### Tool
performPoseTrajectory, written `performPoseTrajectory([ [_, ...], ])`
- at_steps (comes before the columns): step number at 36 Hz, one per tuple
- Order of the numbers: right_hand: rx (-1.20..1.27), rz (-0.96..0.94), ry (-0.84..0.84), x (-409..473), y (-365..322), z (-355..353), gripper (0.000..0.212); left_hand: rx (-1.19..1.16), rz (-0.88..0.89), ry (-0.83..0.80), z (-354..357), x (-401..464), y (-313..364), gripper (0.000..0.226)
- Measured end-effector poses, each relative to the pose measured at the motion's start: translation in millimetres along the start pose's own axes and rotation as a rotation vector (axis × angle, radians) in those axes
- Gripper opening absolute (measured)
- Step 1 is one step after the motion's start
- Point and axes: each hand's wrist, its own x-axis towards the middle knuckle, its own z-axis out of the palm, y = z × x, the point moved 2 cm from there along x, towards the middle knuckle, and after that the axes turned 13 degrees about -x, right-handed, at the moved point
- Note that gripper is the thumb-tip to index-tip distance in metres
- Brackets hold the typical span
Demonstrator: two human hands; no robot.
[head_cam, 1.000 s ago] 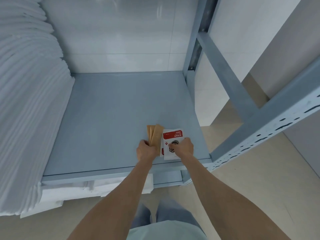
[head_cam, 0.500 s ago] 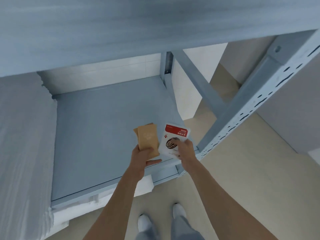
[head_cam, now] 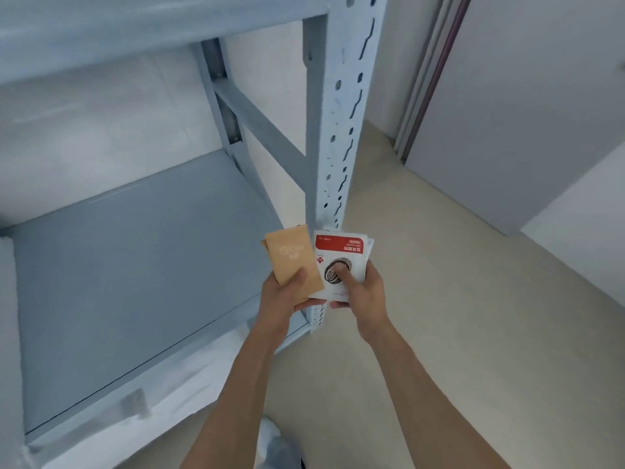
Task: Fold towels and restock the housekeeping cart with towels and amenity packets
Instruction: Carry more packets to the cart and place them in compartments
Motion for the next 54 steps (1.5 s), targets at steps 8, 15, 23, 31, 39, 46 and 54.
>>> performPoseTrajectory([
  [8, 0.103, -0.025, 0.029, -27, 4, -162, 0.024, 0.021, 0.032, -0.06, 134, -43, -69, 0.025],
  [15, 0.233, -0.018, 0.305, -32, 2, -288, 0.017, -0.014, 0.008, -0.094, 228, -61, -105, 0.027],
  [23, 0.297, -0.065, 0.324, 4, -18, -349, 0.021, -0.019, 0.027, -0.117, 294, -27, -106, 0.024],
  [31, 0.312, -0.072, 0.285, 92, -50, -371, 0.022, -0.078, -0.025, -0.112, 340, 59, -108, 0.026],
  [39, 0.378, -0.08, 0.274, 226, -119, -398, 0.01, -0.143, -0.046, -0.16, 426, 183, -85, 0.029],
  [46, 0.387, -0.158, 0.286, 313, -181, -416, 0.012, -0.09, 0.041, -0.266, 498, 268, -50, 0.033],
  [54, 0.402, -0.21, 0.262, 414, -215, -438, 0.017, -0.046, 0.105, -0.233, 552, 362, -37, 0.031],
])
